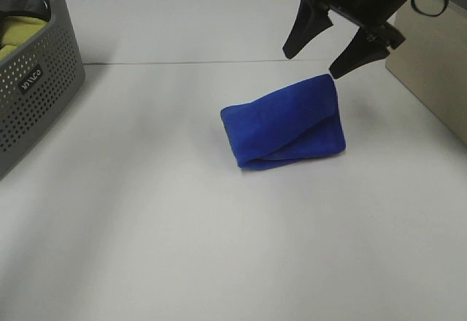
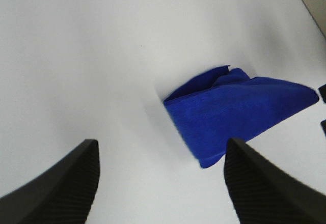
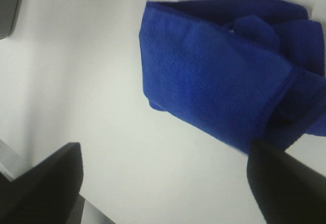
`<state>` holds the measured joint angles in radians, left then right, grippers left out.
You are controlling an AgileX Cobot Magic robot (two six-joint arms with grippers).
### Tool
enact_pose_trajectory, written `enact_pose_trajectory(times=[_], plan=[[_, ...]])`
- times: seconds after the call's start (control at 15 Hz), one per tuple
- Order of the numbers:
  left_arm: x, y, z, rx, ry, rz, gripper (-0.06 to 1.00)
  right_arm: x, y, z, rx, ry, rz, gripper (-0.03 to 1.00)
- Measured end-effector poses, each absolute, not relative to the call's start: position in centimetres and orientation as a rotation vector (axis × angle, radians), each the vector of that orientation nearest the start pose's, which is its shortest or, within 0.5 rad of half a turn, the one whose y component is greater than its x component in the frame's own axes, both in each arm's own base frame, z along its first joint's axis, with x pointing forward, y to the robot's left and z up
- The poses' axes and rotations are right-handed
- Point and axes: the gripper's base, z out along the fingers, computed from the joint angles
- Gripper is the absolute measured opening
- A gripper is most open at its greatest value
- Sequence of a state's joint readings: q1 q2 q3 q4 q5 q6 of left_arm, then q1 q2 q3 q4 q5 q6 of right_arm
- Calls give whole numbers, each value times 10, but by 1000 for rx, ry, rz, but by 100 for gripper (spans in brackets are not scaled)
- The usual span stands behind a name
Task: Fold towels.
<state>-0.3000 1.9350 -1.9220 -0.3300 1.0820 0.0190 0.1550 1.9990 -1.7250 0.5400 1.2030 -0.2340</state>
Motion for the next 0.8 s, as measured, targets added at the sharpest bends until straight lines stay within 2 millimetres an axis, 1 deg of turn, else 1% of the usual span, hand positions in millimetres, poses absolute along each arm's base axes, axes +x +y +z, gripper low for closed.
enact_pose_trajectory(times=[0.07,0.13,0.2,0.27,0.33,0.4,0.47,0.53,0.67,0.73,0.8], plan=[[394,-149,348,328,2575,-528,66,402,105,277,-338,2809,704,82],[381,-144,352,330,2585,-522,66,394,101,289,-340,2797,662,82],[367,-140,352,329,2601,-514,66,384,99,300,-343,2781,641,82],[359,-137,353,327,2601,-512,66,379,97,304,-347,2775,634,82],[344,-132,358,316,2578,-510,66,370,96,313,-354,2765,629,82],[333,-128,359,305,2557,-504,66,365,95,315,-357,2768,629,82],[312,-120,356,293,2552,-498,66,362,95,312,-355,2781,631,82],[303,-118,354,293,2563,-496,66,361,94,309,-353,2791,632,82],[282,-110,352,300,2575,-475,66,360,94,311,-356,2786,630,82],[269,-105,354,308,2570,-455,66,355,93,313,-359,2785,623,82],[262,-102,356,311,2563,-445,66,346,92,319,-362,2776,619,82]])
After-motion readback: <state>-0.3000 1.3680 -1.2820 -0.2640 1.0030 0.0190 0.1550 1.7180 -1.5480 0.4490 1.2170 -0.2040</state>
